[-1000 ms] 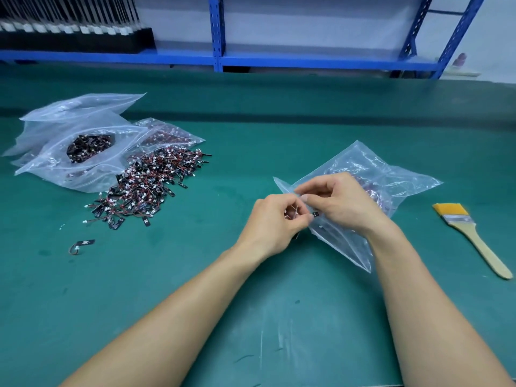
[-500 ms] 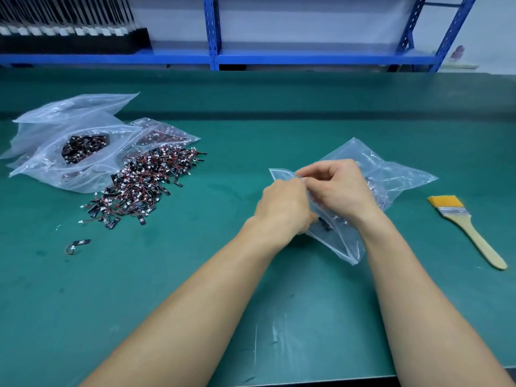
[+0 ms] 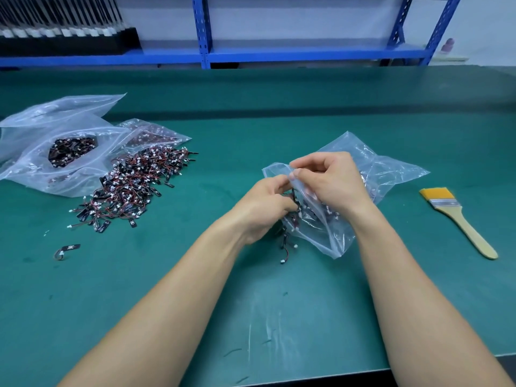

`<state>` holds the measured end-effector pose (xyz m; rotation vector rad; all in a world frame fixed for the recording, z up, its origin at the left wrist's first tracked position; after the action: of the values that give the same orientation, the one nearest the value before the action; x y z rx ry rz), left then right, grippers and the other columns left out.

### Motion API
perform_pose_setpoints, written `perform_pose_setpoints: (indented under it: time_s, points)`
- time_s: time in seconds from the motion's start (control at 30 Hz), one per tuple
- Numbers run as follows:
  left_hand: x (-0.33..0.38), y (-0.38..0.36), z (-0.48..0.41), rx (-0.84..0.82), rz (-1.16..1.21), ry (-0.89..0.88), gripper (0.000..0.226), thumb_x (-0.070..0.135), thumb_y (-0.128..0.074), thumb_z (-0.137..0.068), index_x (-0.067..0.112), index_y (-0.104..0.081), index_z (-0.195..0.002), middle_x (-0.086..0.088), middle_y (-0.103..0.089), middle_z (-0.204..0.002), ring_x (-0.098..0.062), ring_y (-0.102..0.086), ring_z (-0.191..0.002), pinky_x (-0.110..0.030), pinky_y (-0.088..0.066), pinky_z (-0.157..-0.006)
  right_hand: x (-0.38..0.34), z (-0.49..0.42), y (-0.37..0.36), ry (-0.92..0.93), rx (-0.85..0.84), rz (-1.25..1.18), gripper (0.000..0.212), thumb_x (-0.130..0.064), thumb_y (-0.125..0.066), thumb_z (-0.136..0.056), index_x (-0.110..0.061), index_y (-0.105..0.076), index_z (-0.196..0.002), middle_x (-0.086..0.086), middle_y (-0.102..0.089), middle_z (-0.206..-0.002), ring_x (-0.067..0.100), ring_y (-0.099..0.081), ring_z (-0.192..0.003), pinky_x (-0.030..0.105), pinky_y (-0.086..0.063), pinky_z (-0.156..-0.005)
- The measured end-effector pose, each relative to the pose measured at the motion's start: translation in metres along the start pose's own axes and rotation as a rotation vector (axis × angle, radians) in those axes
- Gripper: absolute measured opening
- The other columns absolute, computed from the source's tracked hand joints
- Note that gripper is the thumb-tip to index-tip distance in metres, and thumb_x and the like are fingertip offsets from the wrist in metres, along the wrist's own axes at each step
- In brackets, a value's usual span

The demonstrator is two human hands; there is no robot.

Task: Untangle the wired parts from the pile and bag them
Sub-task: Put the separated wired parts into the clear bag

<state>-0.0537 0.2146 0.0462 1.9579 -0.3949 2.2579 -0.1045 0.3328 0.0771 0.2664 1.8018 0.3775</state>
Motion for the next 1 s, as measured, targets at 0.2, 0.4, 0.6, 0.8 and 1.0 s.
perform_pose_setpoints:
  time_s: [0.2,0.4,0.6,0.8,1.0]
  points:
    - [-0.006,0.012,0.009,0.01,-0.026,0.037,0.067,-0.021,-0.028,-0.094,0.012,-0.04,-0.15,0.0,-0.047,-0.151,-0.016,-0.048,-0.136,-0.034,-0.039,-0.114,0.0,0.0,-0.001,-0.017,-0.004,-0.001,0.016,-0.008,-0.075,-0.082,-0.024,-0.077,-0.085,-0.013,-0.068,-0.059,0.005,-0.054,-0.048,0.013,-0.044,-0.053]
    - [0.006,0.044,0.024,0.161,-0.264,-0.244,0.025,-0.003,-0.062,-0.093,0.012,-0.068,-0.113,0.001,-0.072,-0.111,-0.01,-0.071,-0.093,-0.026,-0.057,-0.08,0.003,0.0,-0.001,-0.038,0.006,-0.005,0.013,-0.008,-0.076,-0.08,-0.019,-0.078,-0.087,-0.011,-0.068,-0.06,0.009,-0.054,-0.049,0.017,-0.047,-0.053]
    - [-0.02,0.043,0.033,-0.024,-1.133,-0.205,0.065,0.077,-0.076,-0.051,0.036,-0.068,-0.101,0.017,-0.059,-0.08,0.002,-0.051,-0.07,-0.018,-0.037,-0.062,0.004,0.001,-0.003,-0.05,0.007,0.016,0.014,-0.005,-0.075,-0.08,-0.017,-0.078,-0.085,-0.009,-0.07,-0.061,0.008,-0.053,-0.049,0.015,-0.045,-0.051]
    - [-0.017,0.03,0.029,-0.043,-1.18,-0.342,0.021,0.046,-0.075,-0.084,0.031,-0.073,-0.097,0.016,-0.053,-0.076,0.004,-0.048,-0.069,-0.03,-0.045,-0.069,0.005,0.001,-0.004,-0.047,-0.002,0.057,0.013,-0.008,-0.073,-0.081,-0.018,-0.079,-0.087,0.001,-0.075,-0.074,0.008,-0.054,-0.054,0.018,-0.047,-0.055]
    - [-0.013,0.026,0.03,-0.009,-1.215,-0.405,0.007,0.034,-0.066,-0.089,0.03,-0.071,-0.092,0.016,-0.052,-0.074,-0.006,-0.048,-0.071,-0.032,-0.048,-0.069,0.006,0.0,-0.005,-0.037,-0.01,0.086,0.013,-0.011,-0.074,-0.081,-0.022,-0.078,-0.085,0.001,-0.076,-0.076,0.007,-0.057,-0.06,0.022,-0.049,-0.062]
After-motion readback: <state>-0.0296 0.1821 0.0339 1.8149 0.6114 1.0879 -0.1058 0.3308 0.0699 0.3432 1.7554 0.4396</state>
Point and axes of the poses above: each hand's wrist, its own z-axis away from the middle knuckle, its own y-axis out of the back of the hand, x = y × z, the point moved 7 cm from there along -z, towards the middle knuckle
